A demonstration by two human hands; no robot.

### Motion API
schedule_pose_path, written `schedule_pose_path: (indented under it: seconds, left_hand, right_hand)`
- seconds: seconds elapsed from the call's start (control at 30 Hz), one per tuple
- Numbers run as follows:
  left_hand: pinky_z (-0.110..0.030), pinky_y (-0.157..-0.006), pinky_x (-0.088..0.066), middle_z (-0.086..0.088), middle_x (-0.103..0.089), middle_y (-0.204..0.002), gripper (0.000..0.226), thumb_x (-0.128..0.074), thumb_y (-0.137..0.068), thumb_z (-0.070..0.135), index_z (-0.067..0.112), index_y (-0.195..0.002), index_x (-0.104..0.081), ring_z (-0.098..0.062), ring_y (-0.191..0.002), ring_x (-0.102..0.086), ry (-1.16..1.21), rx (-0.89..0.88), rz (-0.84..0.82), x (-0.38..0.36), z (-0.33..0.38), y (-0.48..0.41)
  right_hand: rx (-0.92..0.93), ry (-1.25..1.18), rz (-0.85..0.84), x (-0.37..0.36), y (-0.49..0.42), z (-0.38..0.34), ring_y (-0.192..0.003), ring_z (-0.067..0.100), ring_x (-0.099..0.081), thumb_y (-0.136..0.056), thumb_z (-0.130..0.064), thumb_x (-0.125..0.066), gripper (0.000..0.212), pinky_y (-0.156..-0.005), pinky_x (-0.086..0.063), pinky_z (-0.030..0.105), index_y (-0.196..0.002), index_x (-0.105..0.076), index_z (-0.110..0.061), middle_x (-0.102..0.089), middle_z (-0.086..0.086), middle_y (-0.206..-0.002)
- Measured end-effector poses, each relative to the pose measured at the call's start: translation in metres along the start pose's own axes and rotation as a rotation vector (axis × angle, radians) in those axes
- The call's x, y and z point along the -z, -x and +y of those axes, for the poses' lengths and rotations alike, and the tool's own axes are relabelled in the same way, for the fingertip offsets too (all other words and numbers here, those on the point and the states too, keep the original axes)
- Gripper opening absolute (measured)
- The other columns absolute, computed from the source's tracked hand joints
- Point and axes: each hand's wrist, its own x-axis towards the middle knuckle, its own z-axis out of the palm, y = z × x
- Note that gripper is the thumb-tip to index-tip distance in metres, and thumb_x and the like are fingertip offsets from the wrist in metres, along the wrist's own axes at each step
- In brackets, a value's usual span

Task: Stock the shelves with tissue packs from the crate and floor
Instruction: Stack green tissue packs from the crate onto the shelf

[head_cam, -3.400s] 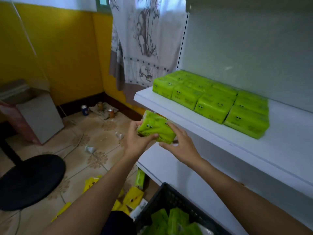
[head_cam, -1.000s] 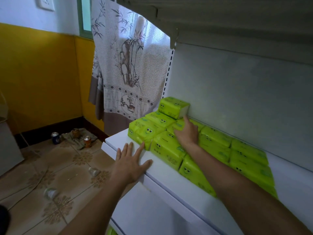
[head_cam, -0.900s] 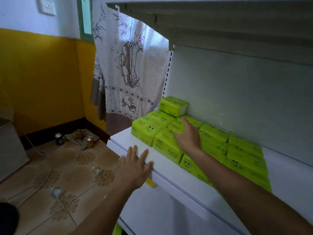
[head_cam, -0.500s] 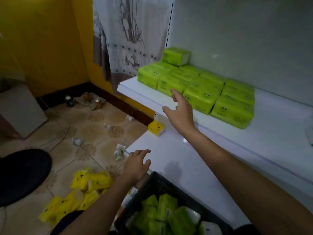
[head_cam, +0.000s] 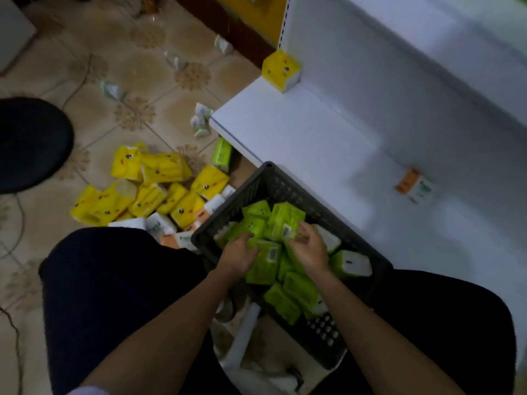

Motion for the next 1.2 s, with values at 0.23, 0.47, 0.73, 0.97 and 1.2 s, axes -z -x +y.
schedule_pose_path:
  seconds: [0.23,0.47,0.73,0.97,1.2]
  left_hand:
    - [-0.029,-0.095,-0.037,-0.016,-0.046,-0.138,0.042,-0.049,-0.094,0.022,0.009,-0.134,-0.045,-0.029,-0.125,-0.045,0.007,0.032,-0.118,-0.051,0.006,-0.051]
    - [-0.036,-0.102,-0.034,-0.016,-0.034,-0.144,0.055,-0.054,-0.088,0.013,0.006,-0.139,-0.034,-0.032,-0.129,-0.038,0.002,-0.080,-0.227,-0.073,0.018,-0.083]
    - [-0.030,-0.102,-0.034,-0.014,-0.025,-0.151,0.082,-0.062,-0.088,0.017,0.012,-0.148,-0.007,-0.028,-0.134,-0.034,0.099,-0.043,-0.391,-0.083,0.019,-0.097]
    - [-0.037,-0.101,-0.038,-0.018,-0.034,-0.137,0.069,-0.064,-0.084,0.024,0.017,-0.143,-0.031,-0.036,-0.125,-0.038,-0.115,-0.051,-0.275,-0.084,0.008,-0.090]
    - [-0.035,-0.081,-0.049,-0.013,-0.050,-0.120,0.055,-0.070,-0.077,0.014,0.007,-0.123,-0.041,-0.029,-0.104,-0.055,0.086,-0.058,0.012,-0.029,0.034,-0.078]
  right_hand:
    - [-0.163,0.097,-0.048,0.009,-0.017,0.061,-0.113,0.025,-0.053,-0.084,-0.003,-0.061,0.044,-0.091,-0.042,0.029,-0.126,-0.051,-0.010,-0.057,0.008,-0.117]
    - [-0.563,-0.354,0.088,0.001,-0.045,0.092,-0.109,0.035,-0.056,-0.088,-0.013,-0.056,0.041,-0.094,-0.047,0.053,-0.129,-0.051,-0.009,-0.057,0.014,-0.127]
    - [-0.761,-0.520,-0.012,0.006,-0.071,0.092,-0.107,0.037,-0.057,-0.091,-0.022,-0.055,0.041,-0.089,-0.050,0.050,-0.130,-0.051,-0.010,-0.058,0.017,-0.123]
    - [-0.709,-0.370,-0.008,0.011,-0.058,0.094,-0.105,0.036,-0.058,-0.081,-0.015,-0.067,0.041,-0.093,-0.048,0.053,-0.121,-0.060,-0.010,-0.062,0.013,-0.118]
    - [-0.350,-0.337,0.047,0.005,-0.040,0.039,-0.100,0.028,-0.060,-0.074,-0.002,-0.069,0.053,-0.088,-0.052,0.042,-0.122,-0.058,-0.019,-0.064,0.005,-0.108]
